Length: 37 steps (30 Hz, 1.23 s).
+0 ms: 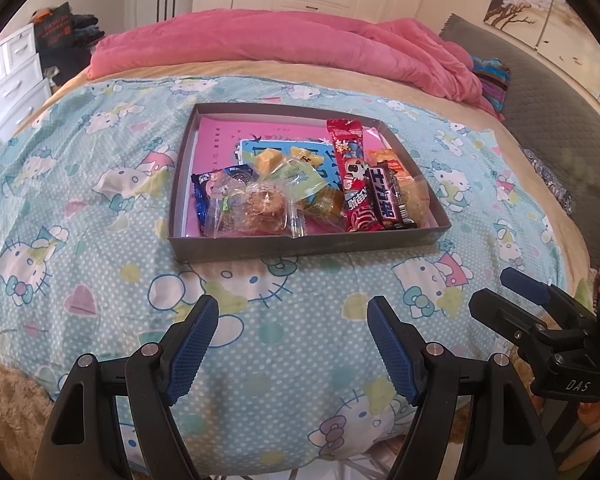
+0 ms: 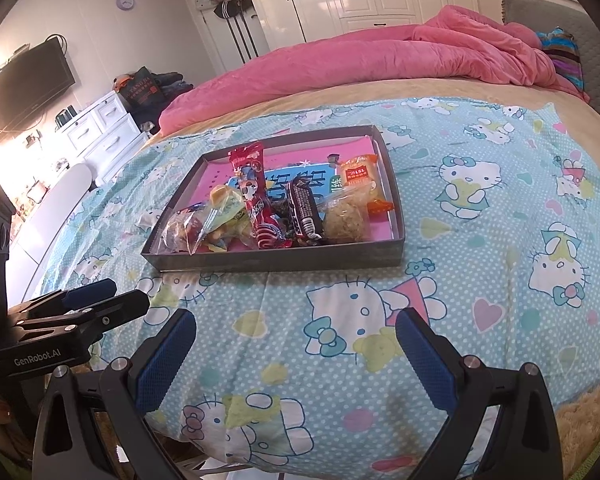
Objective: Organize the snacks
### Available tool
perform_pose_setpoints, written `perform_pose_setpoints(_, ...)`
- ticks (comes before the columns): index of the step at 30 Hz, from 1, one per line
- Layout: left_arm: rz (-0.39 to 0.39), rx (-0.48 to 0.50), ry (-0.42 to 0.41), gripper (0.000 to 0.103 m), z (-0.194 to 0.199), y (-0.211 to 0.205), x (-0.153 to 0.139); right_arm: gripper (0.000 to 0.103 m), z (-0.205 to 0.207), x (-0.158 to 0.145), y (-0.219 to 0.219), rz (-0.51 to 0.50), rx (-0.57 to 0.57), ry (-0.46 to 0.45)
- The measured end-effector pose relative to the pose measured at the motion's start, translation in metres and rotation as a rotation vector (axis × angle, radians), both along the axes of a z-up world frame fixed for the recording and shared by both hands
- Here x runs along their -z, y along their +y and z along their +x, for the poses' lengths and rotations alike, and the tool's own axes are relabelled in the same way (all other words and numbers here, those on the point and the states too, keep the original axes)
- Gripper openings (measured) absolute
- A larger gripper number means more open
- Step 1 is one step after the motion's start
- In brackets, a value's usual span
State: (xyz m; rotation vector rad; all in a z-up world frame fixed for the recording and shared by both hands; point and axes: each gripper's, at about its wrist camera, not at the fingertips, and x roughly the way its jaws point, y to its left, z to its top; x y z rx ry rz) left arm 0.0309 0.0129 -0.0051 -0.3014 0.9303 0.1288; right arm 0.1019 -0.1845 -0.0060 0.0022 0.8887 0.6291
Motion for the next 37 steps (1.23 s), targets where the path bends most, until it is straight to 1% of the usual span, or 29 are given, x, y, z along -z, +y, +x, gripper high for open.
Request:
perform_pose_setpoints(15,0.006,-0.005,0.004,0.078,0.001,0.001,0.001,0.101,0.001,-0.001,-0.002,0.003,0.012,-0.005)
perform_pose_setpoints(24,0.039,-0.007,0.005,0.078,0.001,-0.001,0.000,0.101,0.000,-0.002,-0.003,0.011,0.014,-0.004)
perform_pose_setpoints(26,0.056,-0.012,0.006,0.078,0.001,-0.002,0.000,0.101,0.001,-0.001,-0.004,0.017,0.015,0.004)
perform_pose_setpoints(34,0.038,-0.013,-0.027,0.078,0.002,0.001,-0.002,0.101,0.010,0.005,-0.010,0.020,0.048,0.039)
perform_pose_setpoints(37,0.024,-0.033,-0.036,0.078,0.002,0.005,-0.002,0.101,0.021,0.012,-0.022,0.013,0.104,0.080)
